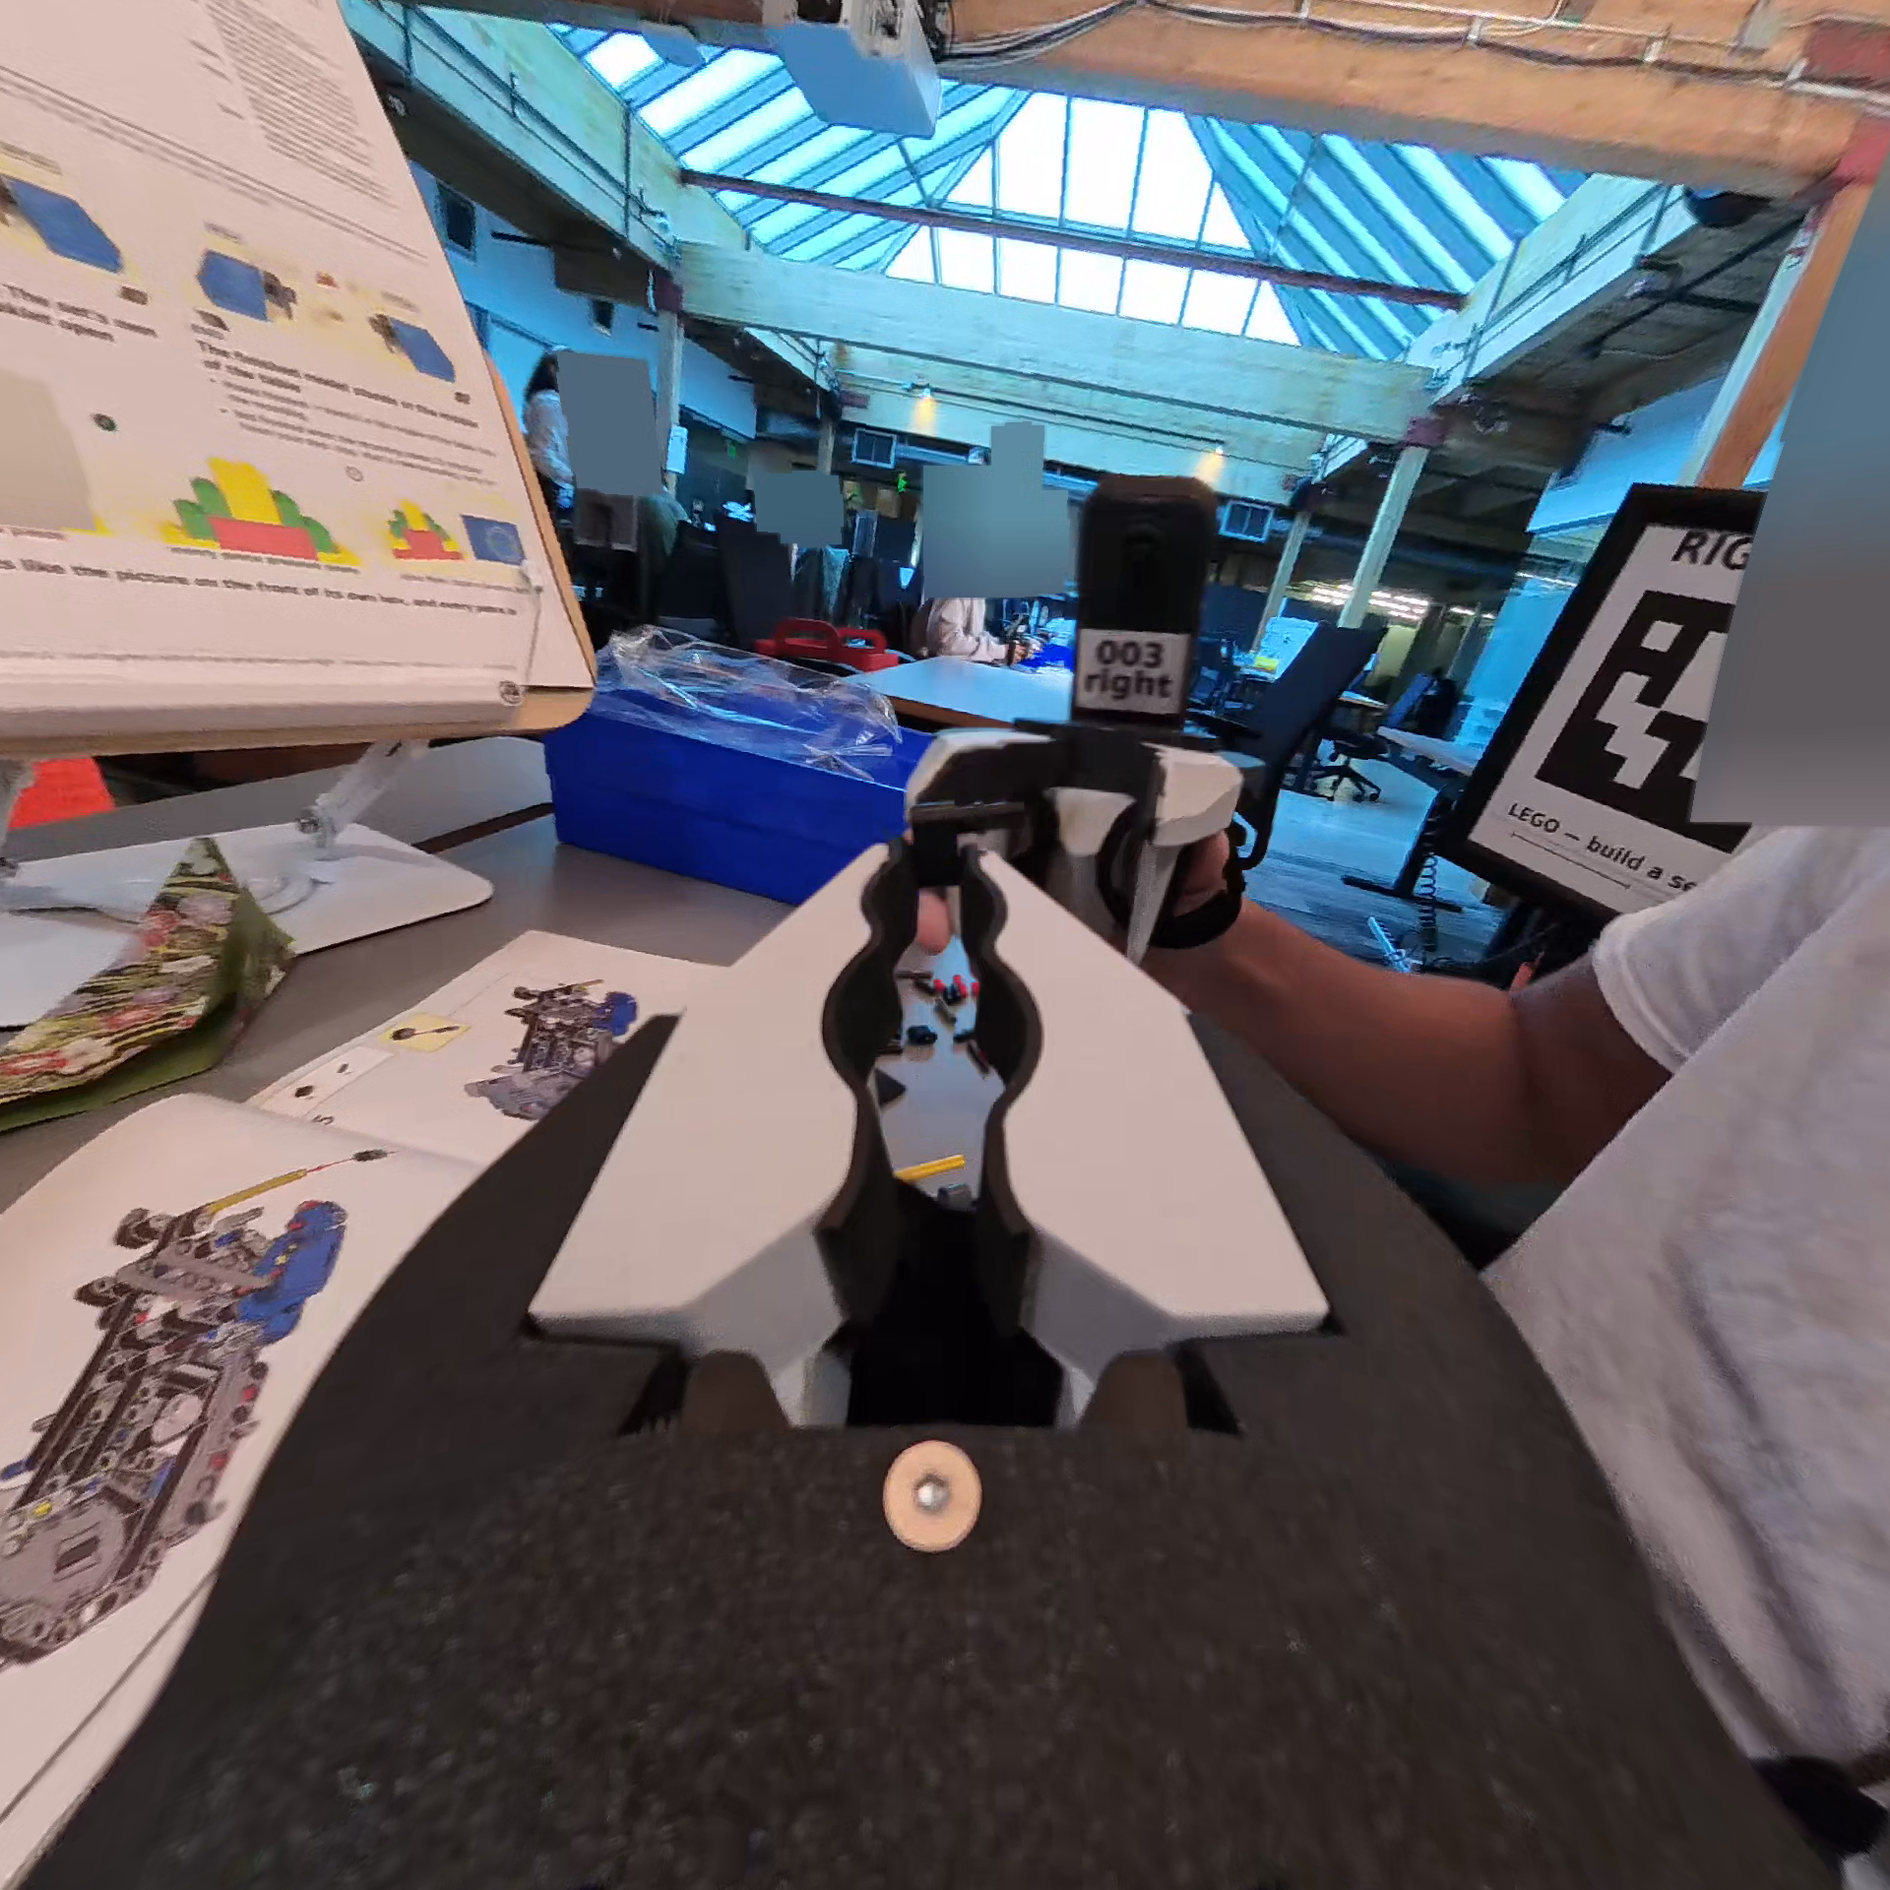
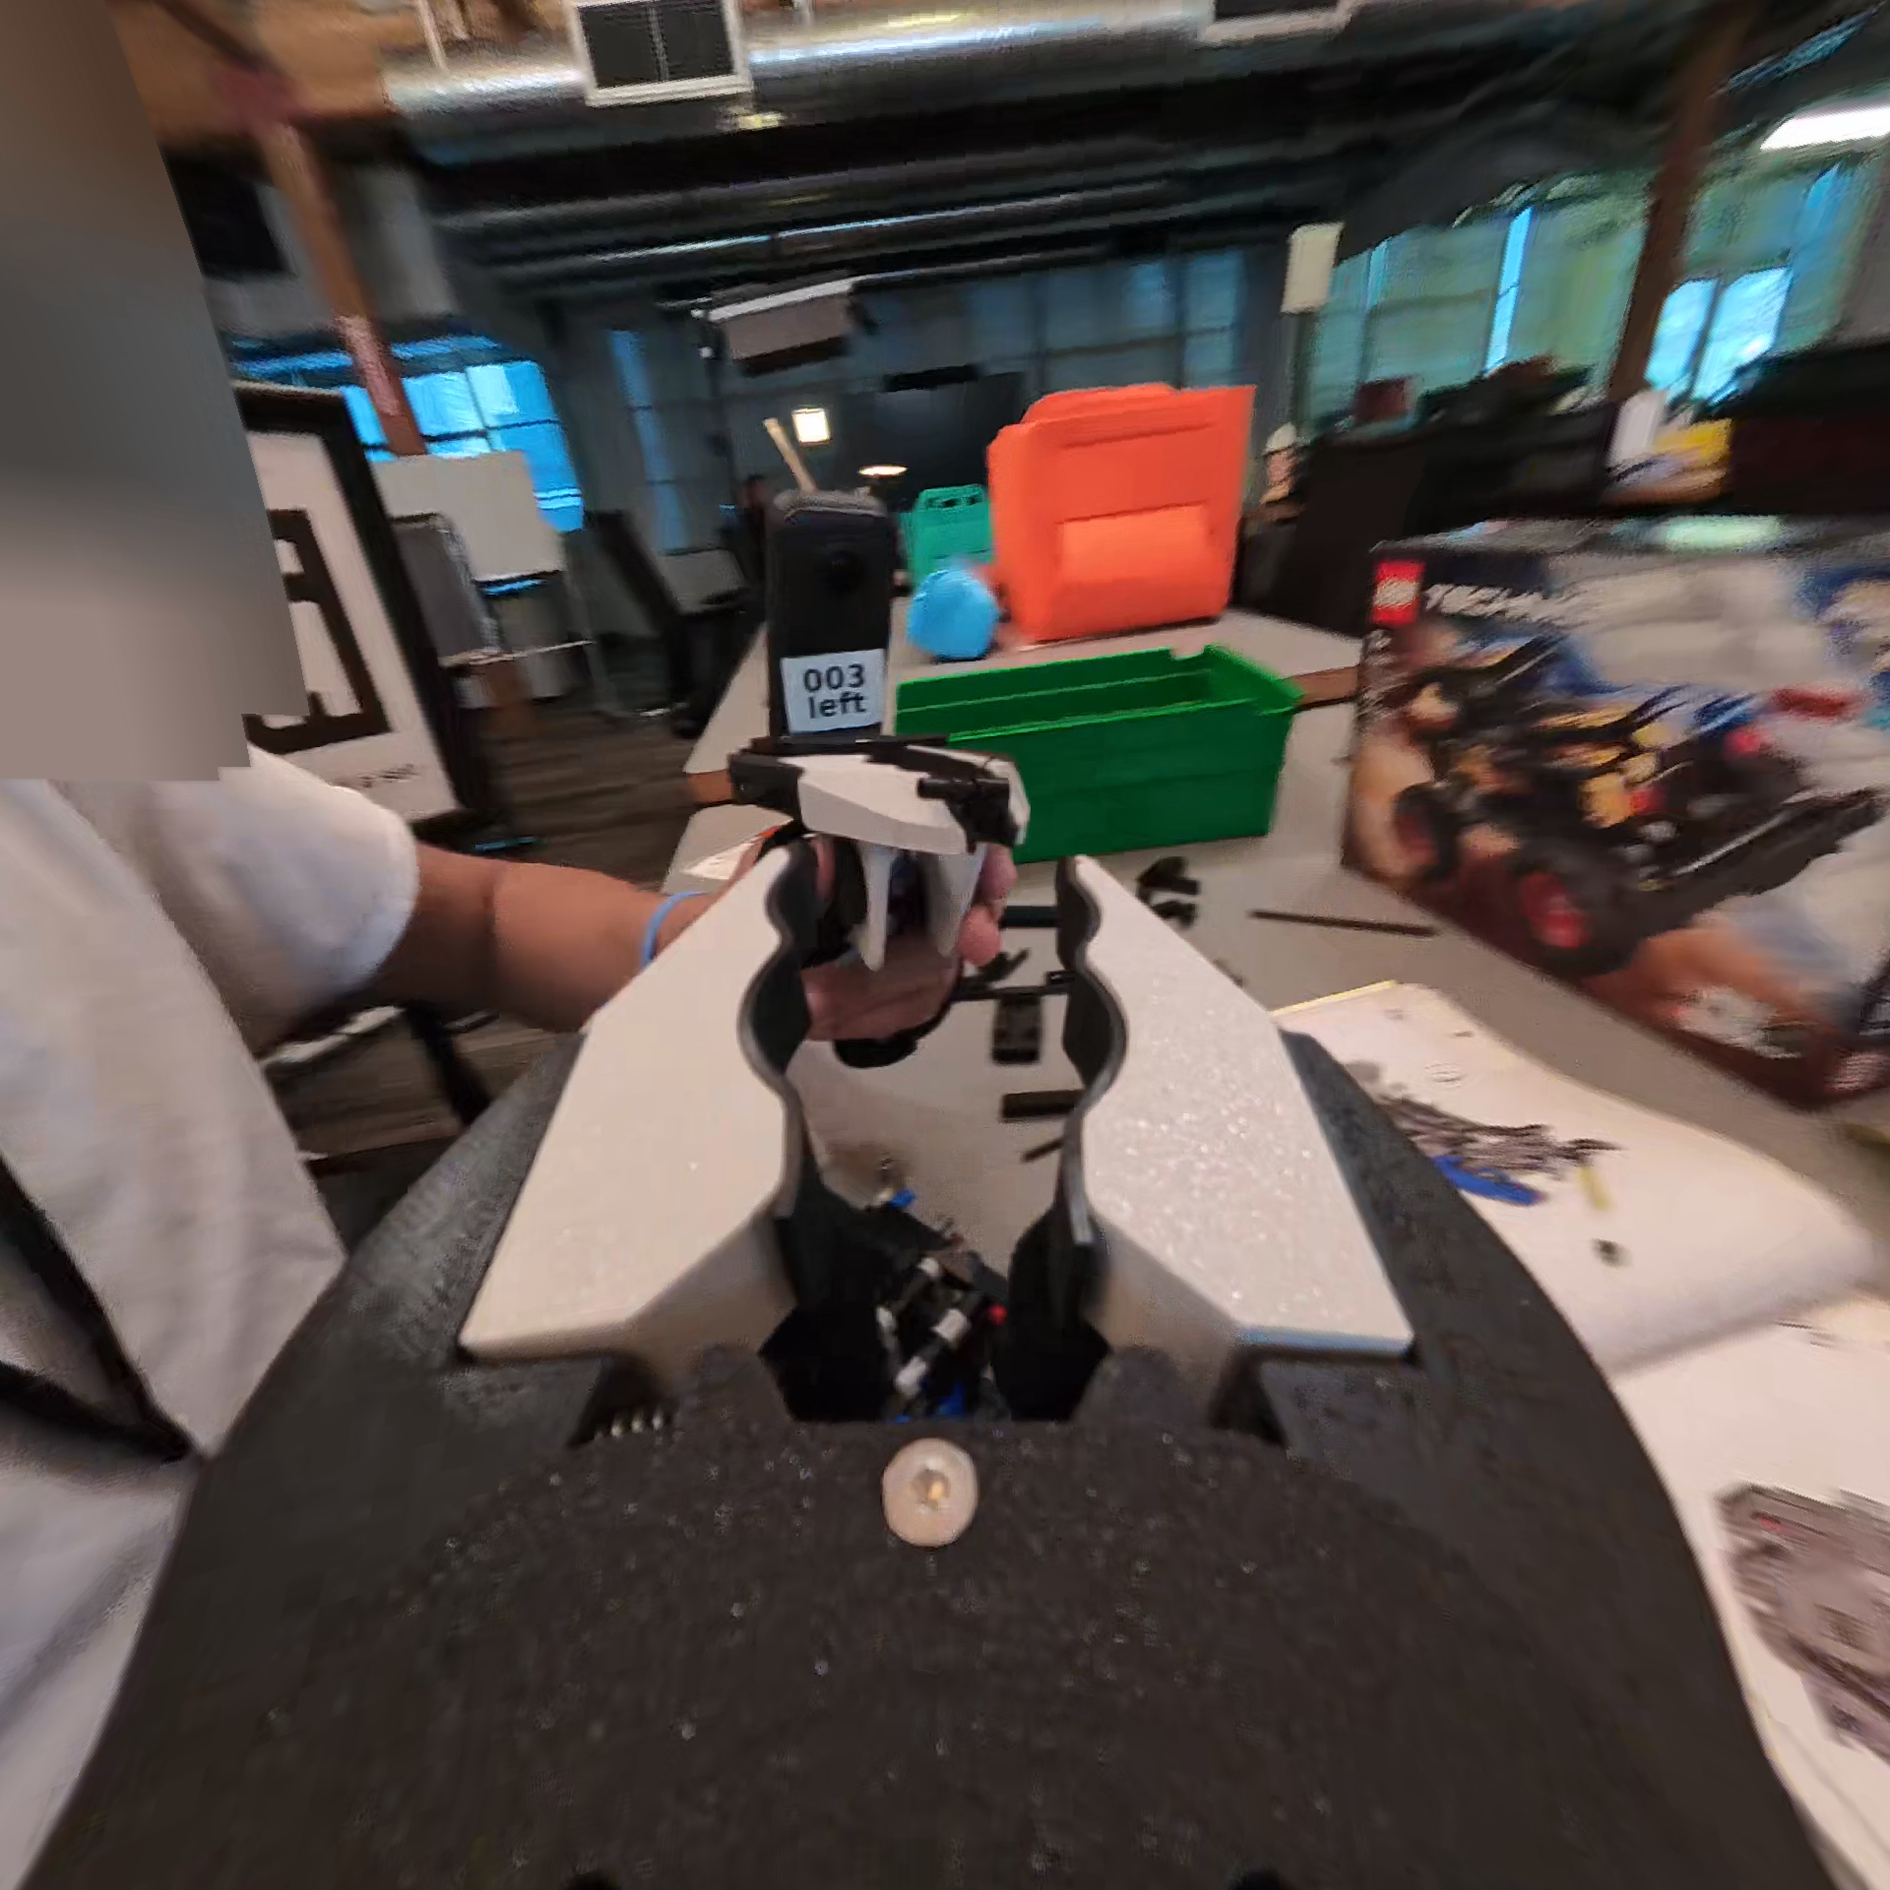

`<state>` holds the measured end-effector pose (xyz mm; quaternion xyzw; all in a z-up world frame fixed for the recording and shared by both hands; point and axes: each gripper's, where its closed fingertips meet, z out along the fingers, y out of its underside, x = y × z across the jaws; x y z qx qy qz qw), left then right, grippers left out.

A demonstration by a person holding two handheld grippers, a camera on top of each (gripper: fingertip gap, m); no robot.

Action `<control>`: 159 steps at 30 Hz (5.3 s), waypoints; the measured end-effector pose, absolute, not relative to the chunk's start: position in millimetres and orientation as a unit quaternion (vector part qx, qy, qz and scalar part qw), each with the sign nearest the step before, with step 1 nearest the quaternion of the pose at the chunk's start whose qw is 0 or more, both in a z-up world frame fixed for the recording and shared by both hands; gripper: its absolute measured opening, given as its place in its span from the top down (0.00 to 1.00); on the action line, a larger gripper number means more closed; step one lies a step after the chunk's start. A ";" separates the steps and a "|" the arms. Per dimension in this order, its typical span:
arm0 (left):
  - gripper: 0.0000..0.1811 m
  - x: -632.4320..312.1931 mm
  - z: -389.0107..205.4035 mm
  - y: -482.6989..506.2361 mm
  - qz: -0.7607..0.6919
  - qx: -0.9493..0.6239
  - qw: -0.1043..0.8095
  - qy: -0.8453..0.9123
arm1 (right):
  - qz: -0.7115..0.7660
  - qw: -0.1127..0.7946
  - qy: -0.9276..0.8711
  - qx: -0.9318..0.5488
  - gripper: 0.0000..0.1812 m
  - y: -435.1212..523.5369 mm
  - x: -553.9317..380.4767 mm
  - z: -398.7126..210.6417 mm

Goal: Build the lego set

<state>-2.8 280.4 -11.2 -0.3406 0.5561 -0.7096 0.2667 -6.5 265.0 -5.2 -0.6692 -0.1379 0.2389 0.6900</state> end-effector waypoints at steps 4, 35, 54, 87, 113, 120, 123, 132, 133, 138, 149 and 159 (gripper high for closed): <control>0.97 -6.1 -11.8 270.1 -0.716 -0.325 0.251 0.565 | 0.296 0.694 -0.151 -0.639 0.77 273.1 -19.4 -4.6; 0.96 8.8 -23.2 298.9 -0.453 -0.286 0.576 0.617 | 0.269 0.687 -0.032 -0.674 0.85 294.2 0.6 -23.7; 0.96 19.0 -44.4 300.2 -0.345 -0.259 0.618 0.658 | -0.083 0.673 -0.155 -0.718 0.98 299.6 10.0 -41.1; 0.97 70.5 -84.1 263.4 -0.060 -0.044 0.588 0.805 | -0.429 0.361 -0.452 -0.694 0.98 261.1 62.6 -79.5; 0.97 34.3 -70.1 347.3 -0.450 -0.343 0.476 0.674 | -0.045 0.554 0.039 -0.831 0.88 218.1 193.2 -110.2; 0.97 36.3 -82.9 355.0 -0.445 -0.362 0.454 0.681 | -0.048 0.537 0.045 -0.841 0.90 217.4 202.1 -123.5; 0.97 38.6 -89.1 357.8 -0.440 -0.369 0.448 0.685 | -0.029 0.536 0.051 -0.842 0.90 218.2 201.3 -126.6; 0.97 40.0 -89.1 367.9 -0.438 -0.384 0.445 0.680 | -0.020 0.531 0.060 -0.845 0.91 215.7 210.3 -132.4; 0.97 39.9 -88.6 367.6 -0.439 -0.384 0.445 0.680 | -0.021 0.532 0.060 -0.845 0.91 215.8 210.4 -132.5; 0.97 39.5 -90.5 362.2 -0.428 -0.372 0.451 0.689 | -0.027 0.526 0.049 -0.849 0.91 216.6 208.0 -135.2; 0.97 39.2 -91.5 358.8 -0.414 -0.358 0.464 0.697 | -0.033 0.522 0.039 -0.851 0.92 216.8 205.8 -136.2; 0.97 39.8 -89.0 361.6 -0.427 -0.370 0.457 0.687 | -0.033 0.526 0.027 -0.849 0.92 218.9 198.7 -132.8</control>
